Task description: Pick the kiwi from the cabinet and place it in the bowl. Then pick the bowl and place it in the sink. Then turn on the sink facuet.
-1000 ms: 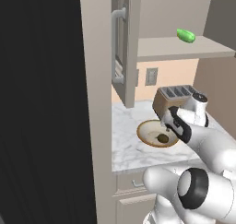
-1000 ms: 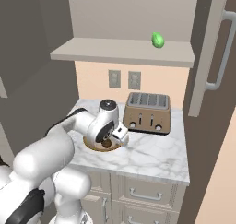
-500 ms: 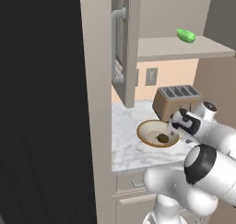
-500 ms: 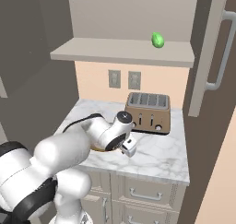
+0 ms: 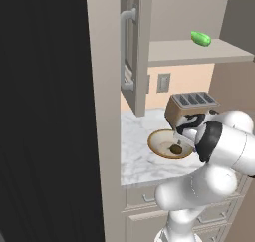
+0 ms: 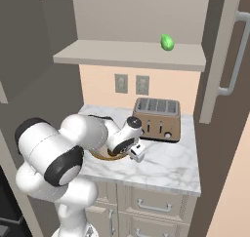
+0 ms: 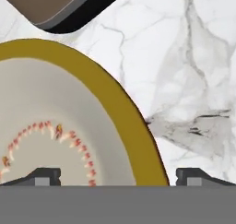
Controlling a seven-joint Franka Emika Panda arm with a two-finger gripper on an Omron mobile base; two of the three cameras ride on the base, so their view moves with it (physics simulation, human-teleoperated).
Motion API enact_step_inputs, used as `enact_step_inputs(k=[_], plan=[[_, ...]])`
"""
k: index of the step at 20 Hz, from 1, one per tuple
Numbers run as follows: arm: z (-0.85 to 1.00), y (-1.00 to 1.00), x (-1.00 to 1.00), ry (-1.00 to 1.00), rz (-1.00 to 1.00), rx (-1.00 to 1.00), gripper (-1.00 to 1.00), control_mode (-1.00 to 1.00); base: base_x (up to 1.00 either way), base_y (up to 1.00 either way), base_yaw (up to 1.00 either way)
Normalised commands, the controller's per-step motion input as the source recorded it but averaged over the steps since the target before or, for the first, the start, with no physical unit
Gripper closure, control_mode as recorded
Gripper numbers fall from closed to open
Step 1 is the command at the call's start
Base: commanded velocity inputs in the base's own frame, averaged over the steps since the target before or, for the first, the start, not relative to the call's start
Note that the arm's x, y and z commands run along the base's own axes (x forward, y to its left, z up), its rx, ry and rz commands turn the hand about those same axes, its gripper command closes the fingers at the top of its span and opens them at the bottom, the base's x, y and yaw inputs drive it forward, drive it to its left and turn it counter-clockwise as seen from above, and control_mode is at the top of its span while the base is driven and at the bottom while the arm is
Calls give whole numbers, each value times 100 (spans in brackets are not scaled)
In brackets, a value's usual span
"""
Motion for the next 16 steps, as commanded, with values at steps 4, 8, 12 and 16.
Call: enact_step_inputs(k=[4,8,12,16], plan=[[-29,0,18,0,0,1,-100,-100,0,0,0],[-30,0,11,0,0,2,100,-100,0,0,0],[-18,2,-3,0,3,3,100,-100,0,0,0],[-1,11,-32,0,2,5,100,-100,0,0,0]])
